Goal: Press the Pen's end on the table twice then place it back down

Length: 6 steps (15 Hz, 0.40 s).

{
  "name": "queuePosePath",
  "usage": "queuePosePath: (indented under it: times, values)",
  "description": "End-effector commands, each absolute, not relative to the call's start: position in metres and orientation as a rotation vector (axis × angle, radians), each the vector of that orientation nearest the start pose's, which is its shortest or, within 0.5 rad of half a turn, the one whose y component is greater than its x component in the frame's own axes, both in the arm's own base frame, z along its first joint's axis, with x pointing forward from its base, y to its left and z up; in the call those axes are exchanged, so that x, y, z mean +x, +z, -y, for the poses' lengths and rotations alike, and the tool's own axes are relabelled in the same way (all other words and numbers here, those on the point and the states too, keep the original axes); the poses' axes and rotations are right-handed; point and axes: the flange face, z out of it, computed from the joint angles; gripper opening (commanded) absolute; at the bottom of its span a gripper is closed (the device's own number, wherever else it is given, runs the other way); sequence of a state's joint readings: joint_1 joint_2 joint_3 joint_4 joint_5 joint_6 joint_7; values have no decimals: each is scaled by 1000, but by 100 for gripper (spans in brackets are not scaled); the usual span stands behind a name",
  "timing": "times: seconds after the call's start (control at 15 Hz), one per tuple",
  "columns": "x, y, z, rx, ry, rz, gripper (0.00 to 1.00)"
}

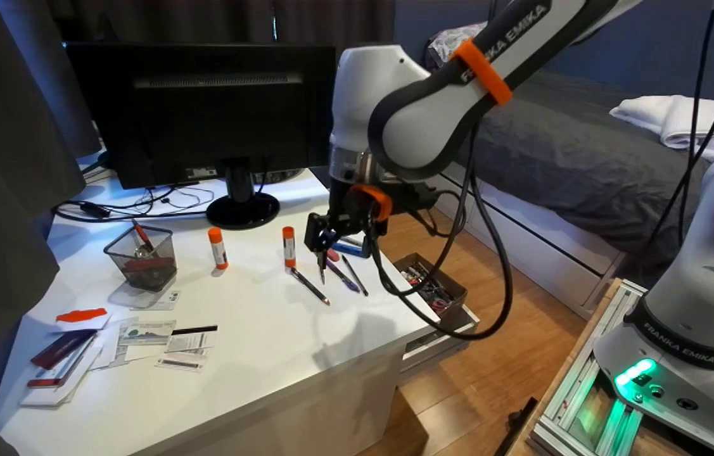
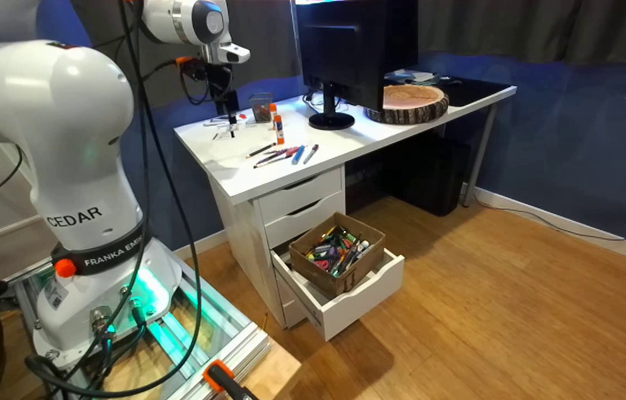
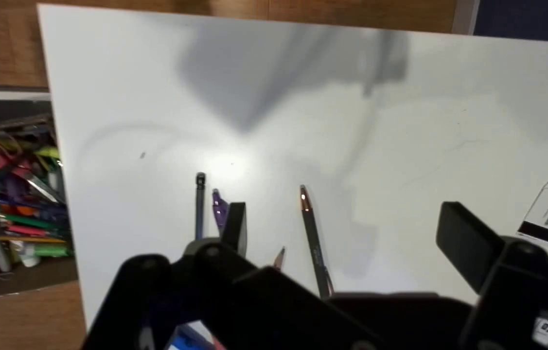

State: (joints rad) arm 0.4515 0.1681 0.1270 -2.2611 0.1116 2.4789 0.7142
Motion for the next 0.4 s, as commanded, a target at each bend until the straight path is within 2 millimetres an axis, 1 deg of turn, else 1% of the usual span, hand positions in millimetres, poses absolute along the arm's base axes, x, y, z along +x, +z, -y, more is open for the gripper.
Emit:
queuePosePath:
  times: [0.0, 0.07, 0.13, 0.2, 0.33]
  values:
    - [421, 340, -257, -2996, 207, -522, 100]
    - [413, 344, -247, -3022, 286, -549, 100]
    - [409, 347, -239, -3044, 324, -513, 100]
    - [428, 341, -253, -3043, 255, -485, 100]
    - [419, 349, -241, -3057, 295, -503, 100]
